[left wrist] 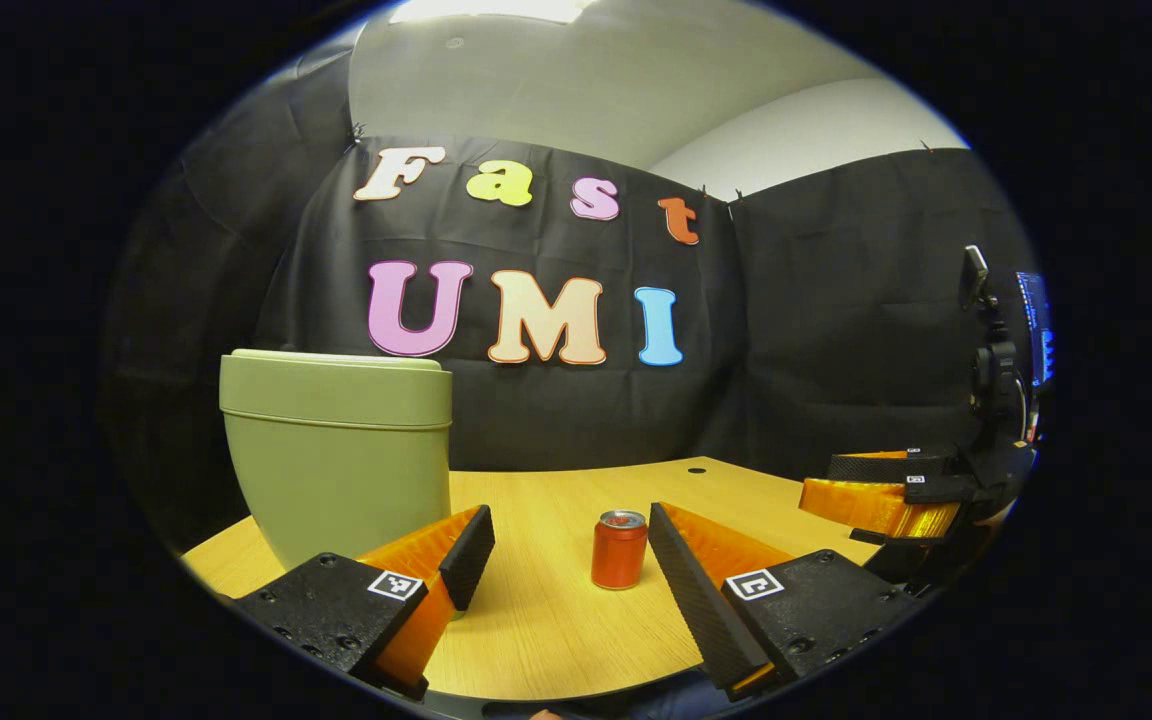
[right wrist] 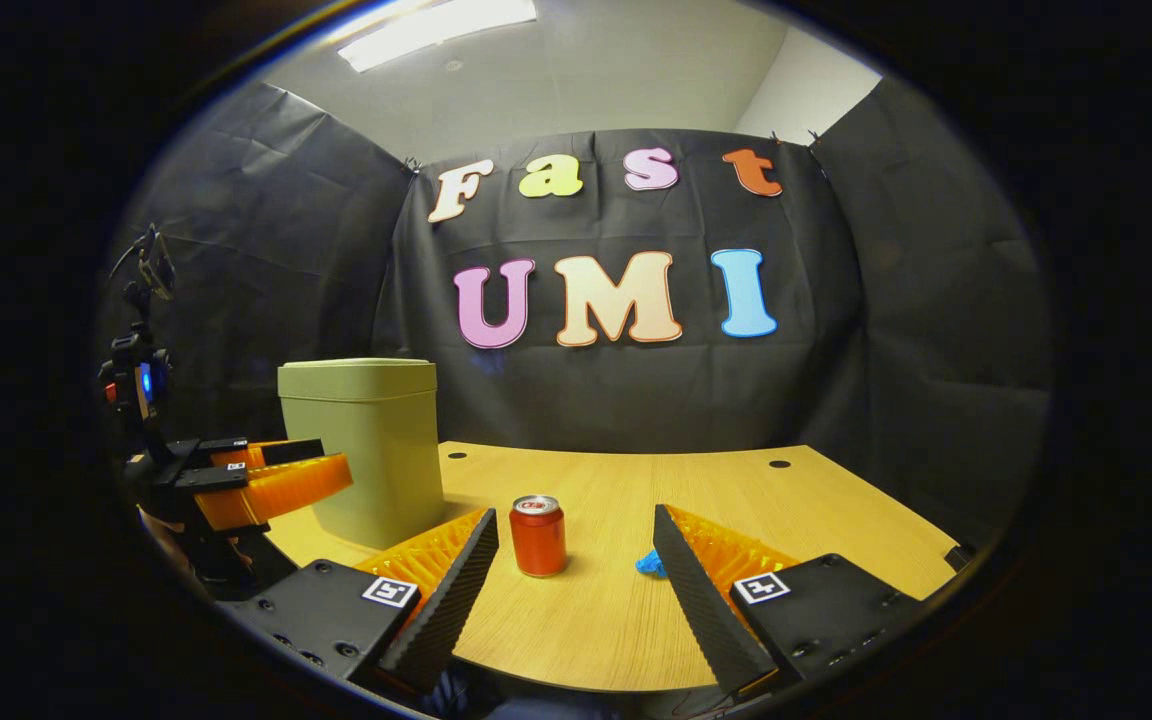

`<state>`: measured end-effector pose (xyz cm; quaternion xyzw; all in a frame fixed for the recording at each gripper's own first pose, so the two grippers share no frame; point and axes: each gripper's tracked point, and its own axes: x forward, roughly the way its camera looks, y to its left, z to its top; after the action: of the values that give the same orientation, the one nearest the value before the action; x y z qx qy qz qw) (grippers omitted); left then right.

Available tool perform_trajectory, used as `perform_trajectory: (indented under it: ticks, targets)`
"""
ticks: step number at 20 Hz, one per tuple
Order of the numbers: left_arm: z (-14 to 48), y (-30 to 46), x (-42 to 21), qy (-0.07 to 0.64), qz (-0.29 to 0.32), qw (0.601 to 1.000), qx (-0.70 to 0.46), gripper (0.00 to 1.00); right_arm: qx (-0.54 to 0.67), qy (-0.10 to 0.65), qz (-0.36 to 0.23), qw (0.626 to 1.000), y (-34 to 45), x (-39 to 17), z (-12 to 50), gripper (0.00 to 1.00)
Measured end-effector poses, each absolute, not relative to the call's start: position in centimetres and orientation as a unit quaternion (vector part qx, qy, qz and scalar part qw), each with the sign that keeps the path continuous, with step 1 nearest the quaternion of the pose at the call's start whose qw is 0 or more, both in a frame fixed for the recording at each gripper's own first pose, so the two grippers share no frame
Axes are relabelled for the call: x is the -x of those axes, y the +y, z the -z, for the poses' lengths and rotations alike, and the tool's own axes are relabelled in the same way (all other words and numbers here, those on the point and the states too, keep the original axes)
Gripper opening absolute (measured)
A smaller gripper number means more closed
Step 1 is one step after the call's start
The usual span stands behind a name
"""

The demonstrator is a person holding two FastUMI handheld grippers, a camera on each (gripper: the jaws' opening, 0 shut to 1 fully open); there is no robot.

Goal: Press the lid of the desktop garbage bin to open it, pick up the crumpled paper on the desktop and throw it into the bin, then pick up the pop can on the desktop and drop it into the bin, and finally close the garbage bin lid.

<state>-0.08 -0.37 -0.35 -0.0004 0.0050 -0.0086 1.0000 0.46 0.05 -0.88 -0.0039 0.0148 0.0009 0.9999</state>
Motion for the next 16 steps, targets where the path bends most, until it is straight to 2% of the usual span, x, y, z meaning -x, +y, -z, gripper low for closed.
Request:
perform_trajectory:
  ticks: [9, 10, 12, 14, 16]
  targets:
    - [-0.3, -0.8, 0.4, -0.006, 0.015, 1.000, -0.005, 0.92, 0.007, 0.012, -0.002, 1.000, 0.0, -0.3, 0.8, 0.98]
    - [-0.4, -0.8, 0.3, -0.007, 0.015, 1.000, -0.007, 0.81, 0.006, 0.011, -0.001, 1.000, 0.0, -0.3, 0.7, 0.98]
    - [-0.6, -0.8, 0.4, -0.009, 0.016, 1.000, -0.011, 0.71, 0.005, 0.007, -0.002, 1.000, 0.1, -0.1, 0.5, 0.99]
    - [-0.7, -1.1, 0.4, -0.014, 0.022, 1.000, -0.009, 0.65, 0.006, 0.005, -0.002, 1.000, 0.1, -0.1, 0.3, 0.98]
    - [-0.6, -1.3, 0.4, -0.013, 0.024, 1.000, -0.011, 0.51, 0.007, 0.004, -0.002, 1.000, 0.0, 0.0, 0.2, 0.98]
